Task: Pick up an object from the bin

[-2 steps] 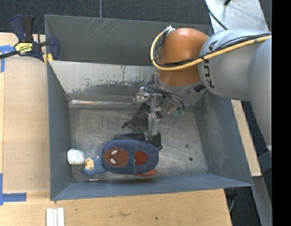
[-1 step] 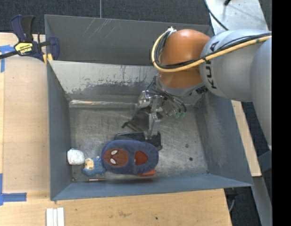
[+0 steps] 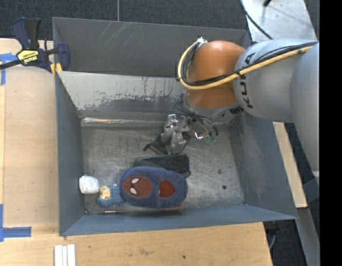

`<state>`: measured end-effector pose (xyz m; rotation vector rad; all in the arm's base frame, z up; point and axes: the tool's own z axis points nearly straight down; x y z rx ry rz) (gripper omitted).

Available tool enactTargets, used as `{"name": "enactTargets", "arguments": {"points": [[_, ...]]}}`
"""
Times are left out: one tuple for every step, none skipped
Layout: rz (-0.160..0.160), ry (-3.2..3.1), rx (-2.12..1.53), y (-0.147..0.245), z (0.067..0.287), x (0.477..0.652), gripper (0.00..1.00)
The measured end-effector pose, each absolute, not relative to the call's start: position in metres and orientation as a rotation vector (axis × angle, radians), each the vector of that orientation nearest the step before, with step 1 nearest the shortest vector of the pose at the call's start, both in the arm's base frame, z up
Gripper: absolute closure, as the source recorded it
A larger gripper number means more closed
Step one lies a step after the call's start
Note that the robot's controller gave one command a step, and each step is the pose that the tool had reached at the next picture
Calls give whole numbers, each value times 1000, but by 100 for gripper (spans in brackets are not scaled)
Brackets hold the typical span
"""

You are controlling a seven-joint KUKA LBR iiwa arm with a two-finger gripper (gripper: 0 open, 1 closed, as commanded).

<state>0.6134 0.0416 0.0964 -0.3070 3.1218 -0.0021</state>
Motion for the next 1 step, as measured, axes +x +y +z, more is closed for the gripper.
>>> {"name": "enactTargets", "arguments": {"points": [[-3, 3119, -310, 43, 97, 614, 0]]}}
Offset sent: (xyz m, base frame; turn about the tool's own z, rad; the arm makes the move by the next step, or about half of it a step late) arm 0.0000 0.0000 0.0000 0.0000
